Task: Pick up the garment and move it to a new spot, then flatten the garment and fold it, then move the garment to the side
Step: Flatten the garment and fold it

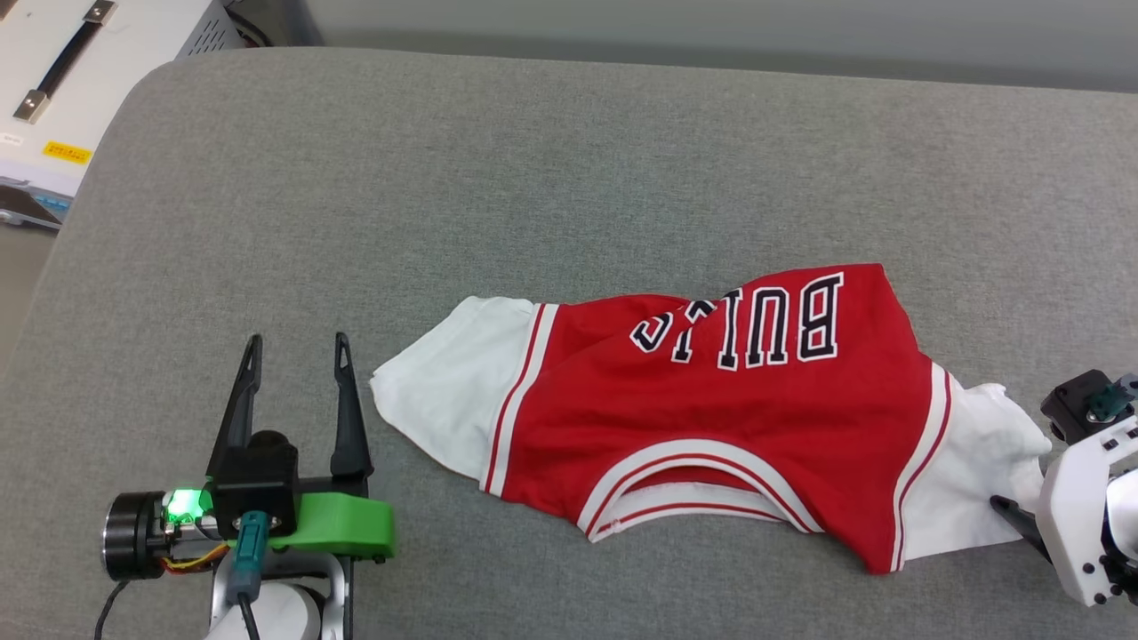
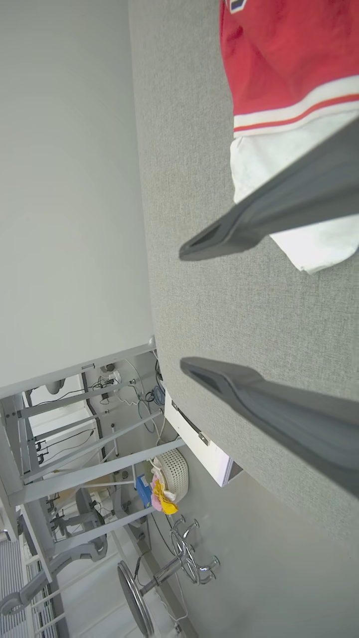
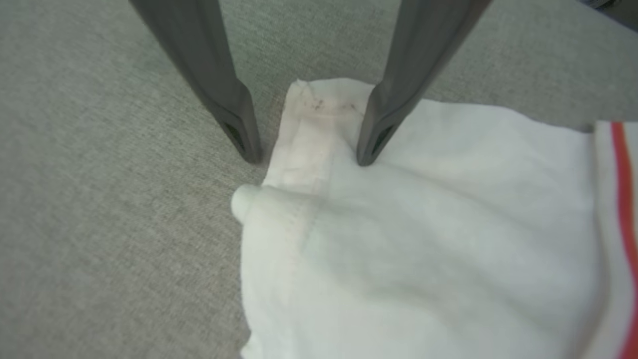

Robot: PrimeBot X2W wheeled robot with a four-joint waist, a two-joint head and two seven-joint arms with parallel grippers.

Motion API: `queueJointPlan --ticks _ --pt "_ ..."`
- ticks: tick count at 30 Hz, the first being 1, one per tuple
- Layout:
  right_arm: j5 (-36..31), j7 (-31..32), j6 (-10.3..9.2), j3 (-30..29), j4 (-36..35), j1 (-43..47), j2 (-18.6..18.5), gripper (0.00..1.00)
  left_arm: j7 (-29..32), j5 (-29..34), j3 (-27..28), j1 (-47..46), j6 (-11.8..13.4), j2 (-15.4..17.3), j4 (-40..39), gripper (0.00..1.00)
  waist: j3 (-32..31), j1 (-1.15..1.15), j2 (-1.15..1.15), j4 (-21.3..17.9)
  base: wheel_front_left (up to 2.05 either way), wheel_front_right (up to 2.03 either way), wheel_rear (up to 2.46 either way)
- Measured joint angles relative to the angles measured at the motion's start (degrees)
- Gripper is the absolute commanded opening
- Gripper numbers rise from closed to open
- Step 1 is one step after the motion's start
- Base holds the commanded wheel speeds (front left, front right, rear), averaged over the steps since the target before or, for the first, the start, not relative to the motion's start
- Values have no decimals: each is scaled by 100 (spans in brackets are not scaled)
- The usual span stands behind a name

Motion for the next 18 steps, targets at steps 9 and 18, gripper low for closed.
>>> queueJointPlan --ticks 9,18 --pt "240 -1148 0 352 478 -134 111 0 -1 280 794 284 -846 -383 232 100 -166 0 0 -97 0 0 0" --pt "8 -1624 7 -210 -68 287 14 0 267 136 844 -153 -2230 156 822 100 -463 0 0 -324 0 0 0"
